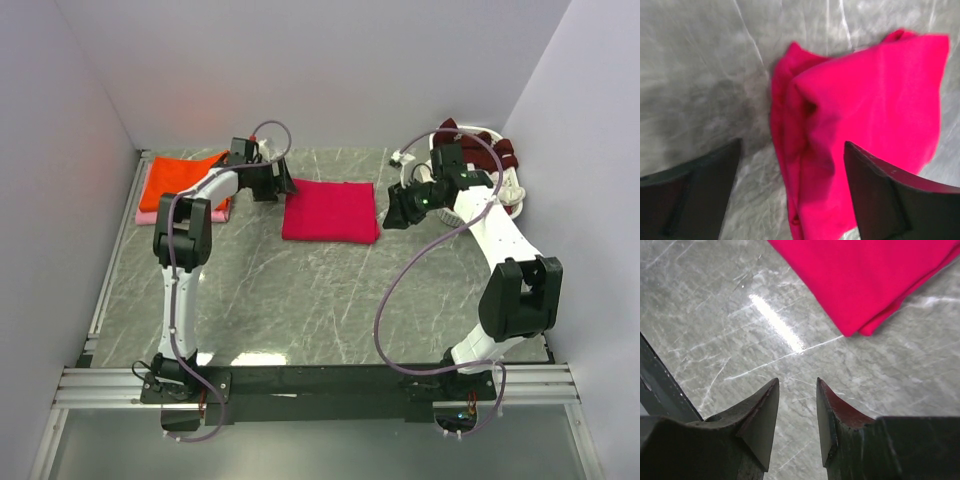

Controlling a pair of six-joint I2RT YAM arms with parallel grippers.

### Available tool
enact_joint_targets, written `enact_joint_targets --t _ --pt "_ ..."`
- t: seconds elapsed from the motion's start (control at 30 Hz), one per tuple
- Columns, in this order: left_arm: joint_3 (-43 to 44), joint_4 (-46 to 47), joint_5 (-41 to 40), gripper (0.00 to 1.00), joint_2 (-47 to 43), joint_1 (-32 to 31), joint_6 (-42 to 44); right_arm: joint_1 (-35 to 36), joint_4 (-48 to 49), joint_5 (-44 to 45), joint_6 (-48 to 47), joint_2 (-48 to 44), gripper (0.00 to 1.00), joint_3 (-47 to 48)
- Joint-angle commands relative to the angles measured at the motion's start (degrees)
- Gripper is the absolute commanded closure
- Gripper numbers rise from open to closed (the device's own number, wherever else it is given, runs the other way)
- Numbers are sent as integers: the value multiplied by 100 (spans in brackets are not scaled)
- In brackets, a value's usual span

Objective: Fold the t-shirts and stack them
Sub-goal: Neatly place the folded tshirt to the corner

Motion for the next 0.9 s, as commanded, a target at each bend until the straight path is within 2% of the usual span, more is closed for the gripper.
enact_joint_targets --t 0.0,0.2,0.33,0.4,0.47,0.53,0.63,0.67,0.7,0.87 --pt "479 -156 489 13 104 -45 -29 -15 237 -206 65 -196 57 -217" --pt "610 -532 596 18 508 -238 -187 -129 291 -347 109 -231 57 -323" --pt "1714 -1648 18 22 1385 -501 -363 -270 291 -461 118 -328 57 -332" --pt "1894 -1878 16 27 1589 -598 -433 -305 264 -514 109 -354 56 -349" --pt "1720 -1774 51 30 1608 -703 -477 -375 273 -549 109 -363 56 -367" --pt "1439 -1529 86 38 1502 -747 -565 -411 238 -593 91 -355 56 -367" --pt "1297 -1440 208 66 1423 -792 -601 -472 177 -664 74 -320 56 -350" --pt "1270 -1370 287 76 1379 -792 -583 -472 176 -655 65 -311 56 -332" --pt "1235 -1343 280 99 1318 -792 -522 -507 168 -681 56 -311 56 -341" --pt "594 -842 272 100 186 -704 39 -595 115 -716 -14 -346 56 -384"
